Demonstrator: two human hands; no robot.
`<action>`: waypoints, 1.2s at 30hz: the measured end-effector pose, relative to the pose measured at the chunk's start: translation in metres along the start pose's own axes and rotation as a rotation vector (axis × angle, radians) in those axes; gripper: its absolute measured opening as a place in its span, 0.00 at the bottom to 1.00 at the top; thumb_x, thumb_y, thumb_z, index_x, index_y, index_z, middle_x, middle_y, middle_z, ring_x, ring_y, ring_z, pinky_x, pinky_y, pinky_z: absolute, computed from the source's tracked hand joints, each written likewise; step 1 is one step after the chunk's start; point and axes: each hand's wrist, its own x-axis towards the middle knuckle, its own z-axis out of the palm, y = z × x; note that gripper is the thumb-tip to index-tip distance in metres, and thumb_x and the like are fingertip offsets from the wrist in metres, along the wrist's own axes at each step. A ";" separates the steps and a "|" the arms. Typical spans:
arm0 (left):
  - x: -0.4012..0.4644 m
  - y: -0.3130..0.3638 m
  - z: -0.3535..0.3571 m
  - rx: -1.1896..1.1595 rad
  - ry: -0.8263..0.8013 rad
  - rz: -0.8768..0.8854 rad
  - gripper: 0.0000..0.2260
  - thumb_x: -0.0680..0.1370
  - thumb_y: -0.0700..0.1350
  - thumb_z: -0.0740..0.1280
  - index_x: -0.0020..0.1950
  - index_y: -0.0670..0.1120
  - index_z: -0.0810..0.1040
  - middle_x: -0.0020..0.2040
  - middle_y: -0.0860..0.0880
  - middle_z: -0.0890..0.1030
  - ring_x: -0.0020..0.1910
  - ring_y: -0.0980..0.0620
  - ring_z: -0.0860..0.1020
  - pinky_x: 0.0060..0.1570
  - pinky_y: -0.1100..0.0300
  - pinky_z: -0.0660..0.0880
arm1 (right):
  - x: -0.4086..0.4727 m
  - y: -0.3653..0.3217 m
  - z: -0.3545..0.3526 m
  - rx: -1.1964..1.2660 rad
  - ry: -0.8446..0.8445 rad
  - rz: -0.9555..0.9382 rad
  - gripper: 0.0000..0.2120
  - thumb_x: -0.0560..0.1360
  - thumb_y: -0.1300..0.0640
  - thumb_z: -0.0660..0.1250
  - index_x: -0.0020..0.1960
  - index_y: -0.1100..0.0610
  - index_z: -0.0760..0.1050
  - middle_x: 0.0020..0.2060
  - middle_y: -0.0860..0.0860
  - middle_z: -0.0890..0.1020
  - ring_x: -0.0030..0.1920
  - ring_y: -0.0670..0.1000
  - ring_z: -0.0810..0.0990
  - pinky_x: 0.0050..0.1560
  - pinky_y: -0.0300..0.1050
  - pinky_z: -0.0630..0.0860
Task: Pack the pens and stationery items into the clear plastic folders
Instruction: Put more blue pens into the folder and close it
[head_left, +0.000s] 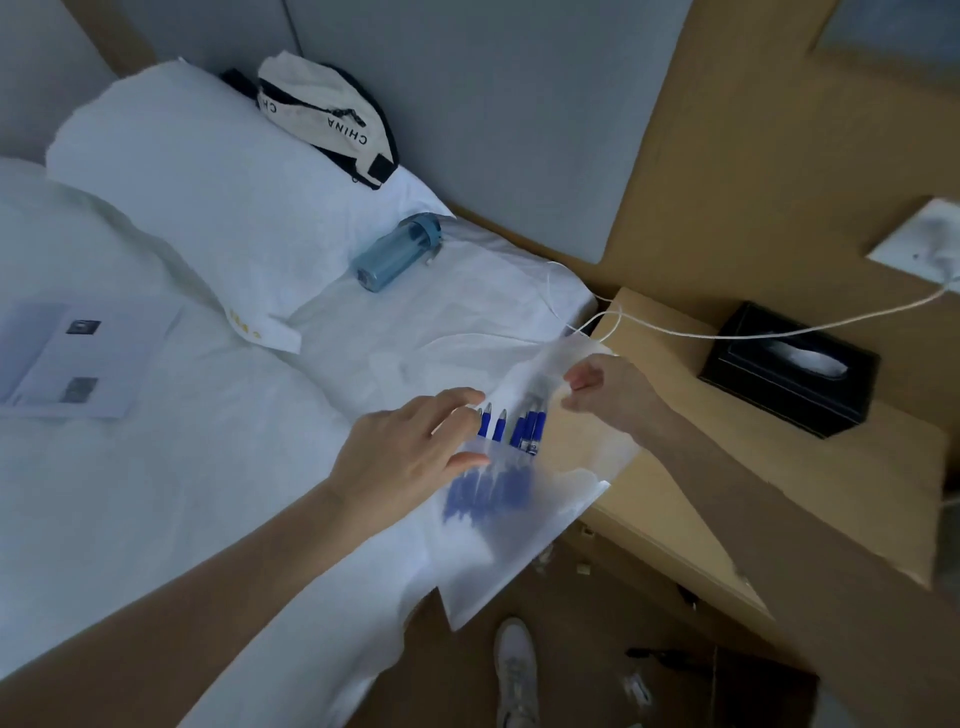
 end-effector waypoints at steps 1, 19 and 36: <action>-0.001 0.007 -0.001 -0.008 0.009 0.025 0.16 0.75 0.59 0.59 0.47 0.46 0.65 0.50 0.48 0.83 0.33 0.53 0.81 0.27 0.69 0.61 | -0.010 0.005 -0.003 0.004 0.025 0.001 0.13 0.68 0.67 0.74 0.51 0.60 0.78 0.44 0.52 0.78 0.44 0.49 0.75 0.33 0.25 0.69; -0.120 0.163 0.030 -0.269 -0.068 0.230 0.16 0.77 0.60 0.58 0.48 0.47 0.67 0.49 0.49 0.83 0.33 0.55 0.80 0.28 0.71 0.60 | -0.238 0.174 0.030 -0.040 0.368 0.290 0.14 0.73 0.61 0.70 0.59 0.56 0.76 0.56 0.52 0.78 0.51 0.50 0.76 0.41 0.39 0.71; -0.248 0.241 0.220 -0.230 -0.328 0.140 0.19 0.80 0.60 0.49 0.50 0.46 0.69 0.55 0.47 0.81 0.37 0.54 0.81 0.20 0.66 0.70 | -0.240 0.399 0.166 0.321 0.226 0.721 0.23 0.74 0.60 0.68 0.67 0.59 0.68 0.55 0.56 0.78 0.50 0.55 0.79 0.51 0.52 0.79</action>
